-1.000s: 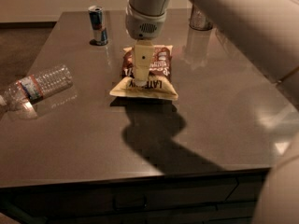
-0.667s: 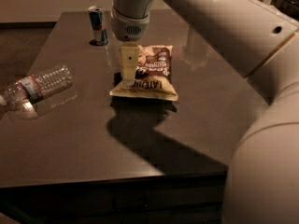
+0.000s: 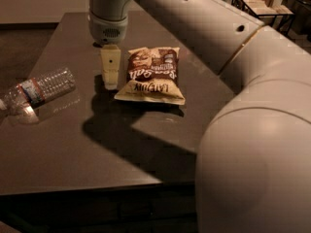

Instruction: Pick water bottle

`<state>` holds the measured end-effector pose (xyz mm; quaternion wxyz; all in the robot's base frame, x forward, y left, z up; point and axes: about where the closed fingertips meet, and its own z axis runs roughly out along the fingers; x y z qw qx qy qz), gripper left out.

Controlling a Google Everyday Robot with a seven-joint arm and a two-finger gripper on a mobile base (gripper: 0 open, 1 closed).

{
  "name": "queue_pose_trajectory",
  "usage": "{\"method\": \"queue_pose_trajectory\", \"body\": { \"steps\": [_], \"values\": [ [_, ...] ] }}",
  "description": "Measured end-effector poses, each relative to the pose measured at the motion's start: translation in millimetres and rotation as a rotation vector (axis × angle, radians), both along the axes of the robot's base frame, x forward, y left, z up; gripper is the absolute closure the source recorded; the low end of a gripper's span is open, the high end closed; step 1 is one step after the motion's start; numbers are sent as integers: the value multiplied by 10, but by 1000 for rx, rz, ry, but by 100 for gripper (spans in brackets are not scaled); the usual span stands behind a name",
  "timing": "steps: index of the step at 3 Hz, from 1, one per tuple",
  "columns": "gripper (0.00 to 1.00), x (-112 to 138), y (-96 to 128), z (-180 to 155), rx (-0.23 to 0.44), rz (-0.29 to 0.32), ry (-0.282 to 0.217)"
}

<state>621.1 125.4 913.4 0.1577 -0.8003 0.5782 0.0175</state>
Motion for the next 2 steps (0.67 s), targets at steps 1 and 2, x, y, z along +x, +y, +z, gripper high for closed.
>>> {"method": "queue_pose_trajectory", "body": {
  "steps": [1, 2],
  "values": [
    [0, -11, 384, -16, 11, 37, 8],
    [0, -73, 909, -73, 19, 87, 15]
  ]
}}
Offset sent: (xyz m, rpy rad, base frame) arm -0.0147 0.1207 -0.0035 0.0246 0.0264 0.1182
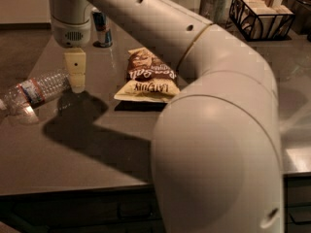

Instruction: Pick water bottle

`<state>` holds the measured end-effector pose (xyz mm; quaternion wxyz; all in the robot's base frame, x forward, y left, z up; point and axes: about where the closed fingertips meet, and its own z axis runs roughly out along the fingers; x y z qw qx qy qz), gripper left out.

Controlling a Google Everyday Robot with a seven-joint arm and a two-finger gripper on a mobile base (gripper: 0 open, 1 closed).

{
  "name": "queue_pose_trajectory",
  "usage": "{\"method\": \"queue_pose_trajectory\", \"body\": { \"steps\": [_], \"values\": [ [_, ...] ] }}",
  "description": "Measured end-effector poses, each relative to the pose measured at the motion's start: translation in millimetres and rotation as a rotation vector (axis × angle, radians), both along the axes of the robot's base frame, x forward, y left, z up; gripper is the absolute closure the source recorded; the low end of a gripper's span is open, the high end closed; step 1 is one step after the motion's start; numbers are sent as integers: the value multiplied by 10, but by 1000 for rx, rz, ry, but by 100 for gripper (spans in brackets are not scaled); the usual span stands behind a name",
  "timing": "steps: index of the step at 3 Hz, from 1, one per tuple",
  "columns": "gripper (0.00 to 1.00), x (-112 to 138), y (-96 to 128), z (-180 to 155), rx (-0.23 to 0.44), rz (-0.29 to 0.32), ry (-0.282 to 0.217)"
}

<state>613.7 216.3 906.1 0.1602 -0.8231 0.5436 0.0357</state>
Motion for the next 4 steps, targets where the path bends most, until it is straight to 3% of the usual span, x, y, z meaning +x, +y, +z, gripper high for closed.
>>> {"method": "queue_pose_trajectory", "body": {
  "steps": [2, 3, 4],
  "values": [
    [0, -75, 550, -209, -32, 62, 5],
    [0, -60, 667, -358, -68, 82, 7],
    [18, -83, 735, -465, -100, 94, 14]
  ]
}}
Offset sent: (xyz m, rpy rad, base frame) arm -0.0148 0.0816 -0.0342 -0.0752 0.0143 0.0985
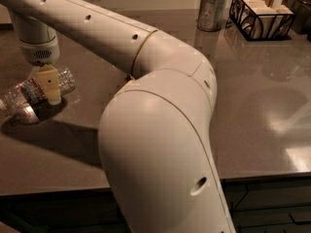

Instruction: Pick water bottle

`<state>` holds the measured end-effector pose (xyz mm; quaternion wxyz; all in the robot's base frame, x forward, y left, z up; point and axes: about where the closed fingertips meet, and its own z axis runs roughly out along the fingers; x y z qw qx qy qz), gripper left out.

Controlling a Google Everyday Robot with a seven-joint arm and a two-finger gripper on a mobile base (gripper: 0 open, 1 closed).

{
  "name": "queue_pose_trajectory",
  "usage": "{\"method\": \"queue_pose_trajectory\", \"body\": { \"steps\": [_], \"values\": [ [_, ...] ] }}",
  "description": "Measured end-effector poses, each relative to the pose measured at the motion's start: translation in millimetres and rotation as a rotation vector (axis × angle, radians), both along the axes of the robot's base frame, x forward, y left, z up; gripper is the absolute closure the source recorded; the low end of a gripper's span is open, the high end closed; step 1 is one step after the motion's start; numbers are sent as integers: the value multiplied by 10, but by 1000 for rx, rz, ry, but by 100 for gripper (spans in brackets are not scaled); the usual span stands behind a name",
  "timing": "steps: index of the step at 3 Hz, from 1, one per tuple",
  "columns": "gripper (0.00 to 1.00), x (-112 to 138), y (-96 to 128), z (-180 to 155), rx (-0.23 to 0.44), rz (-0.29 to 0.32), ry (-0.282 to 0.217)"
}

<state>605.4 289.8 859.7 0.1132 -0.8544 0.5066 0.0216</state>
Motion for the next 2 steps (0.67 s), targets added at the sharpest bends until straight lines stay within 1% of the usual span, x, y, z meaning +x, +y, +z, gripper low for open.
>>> {"method": "queue_pose_trajectory", "body": {
  "steps": [1, 2],
  "values": [
    [42, -18, -4, -12, -14, 7, 7],
    [65, -43, -97, 75, -1, 19, 8]
  ]
}}
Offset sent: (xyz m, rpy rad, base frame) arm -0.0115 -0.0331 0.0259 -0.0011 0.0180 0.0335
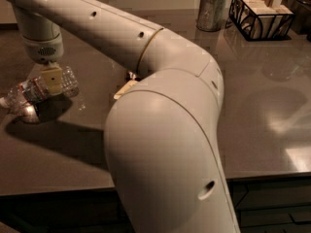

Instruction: Pick water bottle

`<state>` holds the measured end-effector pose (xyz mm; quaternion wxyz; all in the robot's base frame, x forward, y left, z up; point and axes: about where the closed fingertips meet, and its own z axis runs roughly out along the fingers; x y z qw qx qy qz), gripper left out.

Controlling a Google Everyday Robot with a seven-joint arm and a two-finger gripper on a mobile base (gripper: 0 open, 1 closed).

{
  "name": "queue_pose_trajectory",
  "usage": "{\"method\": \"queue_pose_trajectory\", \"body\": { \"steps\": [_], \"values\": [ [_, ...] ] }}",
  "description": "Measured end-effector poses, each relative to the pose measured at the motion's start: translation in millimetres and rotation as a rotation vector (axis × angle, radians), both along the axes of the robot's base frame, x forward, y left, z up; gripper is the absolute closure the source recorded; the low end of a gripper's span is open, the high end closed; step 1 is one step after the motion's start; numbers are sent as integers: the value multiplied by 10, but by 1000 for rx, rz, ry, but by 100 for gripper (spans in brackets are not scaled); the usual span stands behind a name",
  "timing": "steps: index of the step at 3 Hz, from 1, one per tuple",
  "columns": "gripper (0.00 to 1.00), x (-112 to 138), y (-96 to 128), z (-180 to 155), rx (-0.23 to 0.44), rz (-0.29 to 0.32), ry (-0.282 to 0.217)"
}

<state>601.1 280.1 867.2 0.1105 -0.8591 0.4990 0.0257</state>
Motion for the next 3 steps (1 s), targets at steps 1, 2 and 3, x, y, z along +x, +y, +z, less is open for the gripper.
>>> {"method": "queue_pose_trajectory", "body": {
  "steps": [1, 2, 3],
  "values": [
    [87, -31, -215, 330, 52, 21, -10],
    [100, -63, -459, 745, 106, 61, -26],
    [100, -113, -520, 1063, 180, 127, -47]
  ]
}}
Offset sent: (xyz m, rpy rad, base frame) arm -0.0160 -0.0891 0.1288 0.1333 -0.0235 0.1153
